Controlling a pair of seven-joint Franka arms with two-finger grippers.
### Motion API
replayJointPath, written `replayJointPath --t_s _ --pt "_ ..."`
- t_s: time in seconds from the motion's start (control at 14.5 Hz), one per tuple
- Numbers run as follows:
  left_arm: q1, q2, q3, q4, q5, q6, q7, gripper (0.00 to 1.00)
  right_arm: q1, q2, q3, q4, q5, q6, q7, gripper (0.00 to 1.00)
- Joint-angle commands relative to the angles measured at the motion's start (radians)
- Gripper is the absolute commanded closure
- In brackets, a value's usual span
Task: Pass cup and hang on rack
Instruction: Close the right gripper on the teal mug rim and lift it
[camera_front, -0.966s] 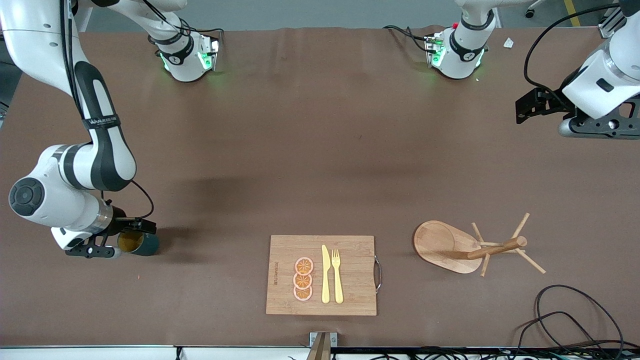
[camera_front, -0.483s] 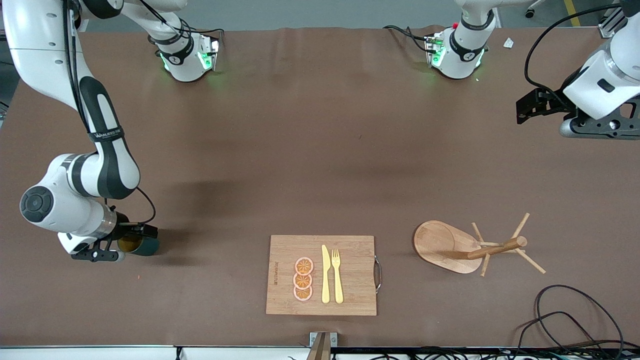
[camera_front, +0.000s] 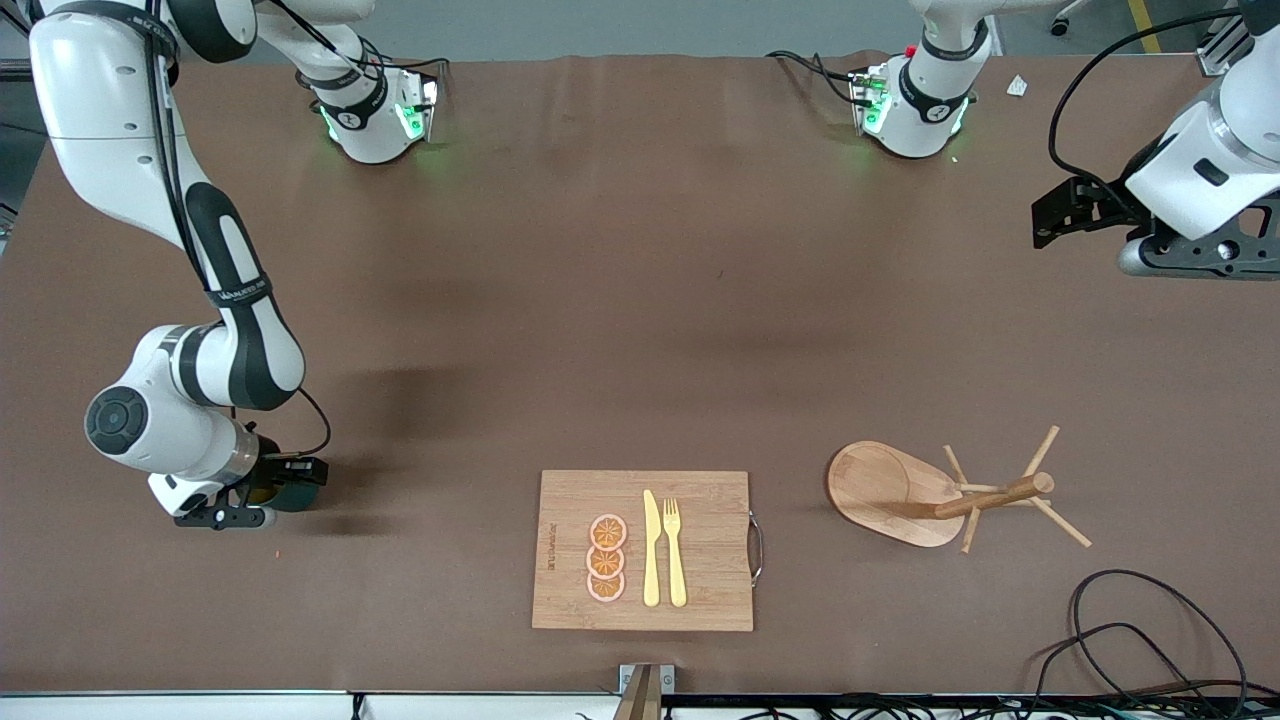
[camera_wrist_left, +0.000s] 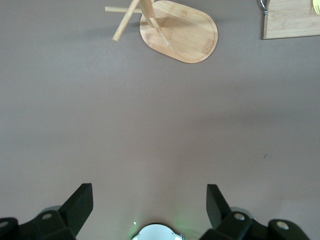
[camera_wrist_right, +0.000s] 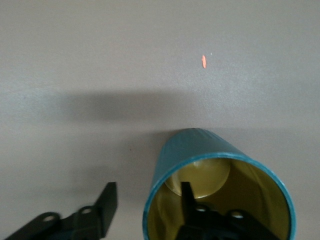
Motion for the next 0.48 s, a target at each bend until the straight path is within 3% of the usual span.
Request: replayJointPath --t_s 0.0,0.41 --pt "0.001 0.011 -0.003 0.026 0.018 -0.018 0.009 0.0 0.0 -0.001 0.005 0.041 0.001 -0.026 -0.016 0.97" --pt "0.001 0.016 -0.003 0.026 0.018 -0.018 0.01 0.0 0.035 -0.006 0.005 0.083 -0.003 -0.091 -0.008 0.99"
